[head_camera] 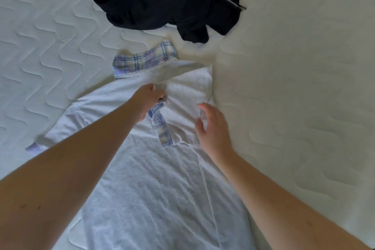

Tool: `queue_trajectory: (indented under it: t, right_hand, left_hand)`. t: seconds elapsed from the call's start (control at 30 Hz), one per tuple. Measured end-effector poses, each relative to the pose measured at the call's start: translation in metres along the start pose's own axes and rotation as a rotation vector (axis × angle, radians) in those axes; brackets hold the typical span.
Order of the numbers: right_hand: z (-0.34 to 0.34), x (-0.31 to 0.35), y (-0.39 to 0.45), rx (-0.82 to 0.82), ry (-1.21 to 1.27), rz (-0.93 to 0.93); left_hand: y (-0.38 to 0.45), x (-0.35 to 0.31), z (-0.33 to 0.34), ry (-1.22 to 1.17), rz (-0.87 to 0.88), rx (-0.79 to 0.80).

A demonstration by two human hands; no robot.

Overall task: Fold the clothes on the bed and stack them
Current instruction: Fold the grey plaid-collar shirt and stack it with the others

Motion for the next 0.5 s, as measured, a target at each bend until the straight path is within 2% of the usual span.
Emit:
queue_trajectory:
  t: [0.1, 0.17, 0.23, 0.33, 0.43, 0.5]
  right_hand:
    - [-0.005, -0.029, 0.014, 0.077, -0.070, 0.128]
    - [-0.006, -0.039, 0.022, 0.102, -0.047, 0.168]
    - [-0.006, -0.046, 0.028, 0.128, -0.033, 0.186]
    - [-0.008, -0.056, 0.036, 0.121, -0.006, 0.234]
    - [-0.009, -0.064, 0.038, 0.122, -0.023, 0.277]
    - [-0.007, -0.067, 0.041, 0.149, -0.033, 0.297]
  left_hand:
    - [-0.014, -0.007, -0.006, 0.274, 0.105, -0.178]
    - [-0.024, -0.029, -0.005, 0.509, 0.350, -0.347]
    - [-0.030, -0.057, 0.012, 0.696, 0.599, -0.414]
    - [-0.017, -0.094, 0.051, 0.863, 0.706, -0.305]
    - [0.004, -0.111, 0.088, 0.862, 0.609, -0.045]
    - [0.015, -0.116, 0.099, 0.812, 0.533, 0.063]
Point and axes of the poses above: each hand's wrist, its own y-axis towards the middle knuckle, its own z-axis out of the palm, x = y × z, the point moved 7 cm from there along y, towards the middle knuckle, and after that the axes turned 4 degrees about -y, right-handed, at the moved point
